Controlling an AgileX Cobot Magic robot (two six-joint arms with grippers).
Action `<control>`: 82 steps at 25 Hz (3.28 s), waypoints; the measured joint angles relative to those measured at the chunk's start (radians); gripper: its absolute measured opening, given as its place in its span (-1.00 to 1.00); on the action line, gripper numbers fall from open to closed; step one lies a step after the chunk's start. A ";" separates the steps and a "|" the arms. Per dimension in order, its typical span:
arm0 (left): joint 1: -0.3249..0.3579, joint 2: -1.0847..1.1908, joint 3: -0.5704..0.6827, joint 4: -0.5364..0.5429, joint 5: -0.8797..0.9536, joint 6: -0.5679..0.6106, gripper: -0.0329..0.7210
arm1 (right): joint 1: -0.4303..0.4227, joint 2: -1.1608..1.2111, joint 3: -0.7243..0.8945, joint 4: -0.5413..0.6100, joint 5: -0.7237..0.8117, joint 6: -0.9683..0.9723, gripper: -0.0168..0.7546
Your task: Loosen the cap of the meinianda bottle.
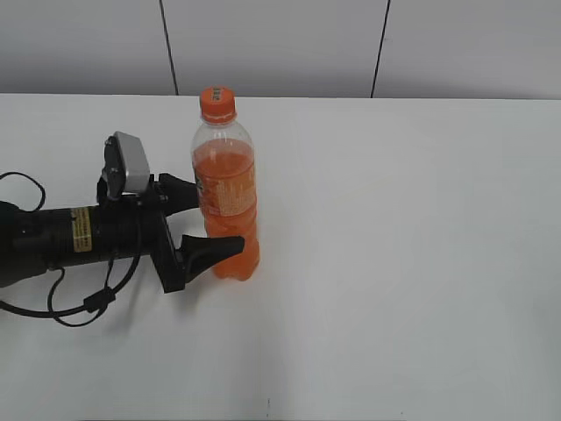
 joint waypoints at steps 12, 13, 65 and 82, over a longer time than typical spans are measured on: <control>-0.026 0.008 -0.008 -0.006 0.001 0.000 0.61 | 0.000 0.000 0.000 0.000 0.000 0.000 0.56; -0.026 0.010 -0.008 -0.007 0.001 0.000 0.61 | 0.000 0.000 0.000 0.000 0.000 0.000 0.56; -0.026 0.013 -0.016 0.111 -0.017 0.001 0.14 | 0.000 0.583 -0.376 0.000 0.118 0.000 0.56; -0.026 0.013 -0.016 0.107 -0.018 0.000 0.13 | 0.000 1.127 -0.663 0.000 0.119 0.016 0.40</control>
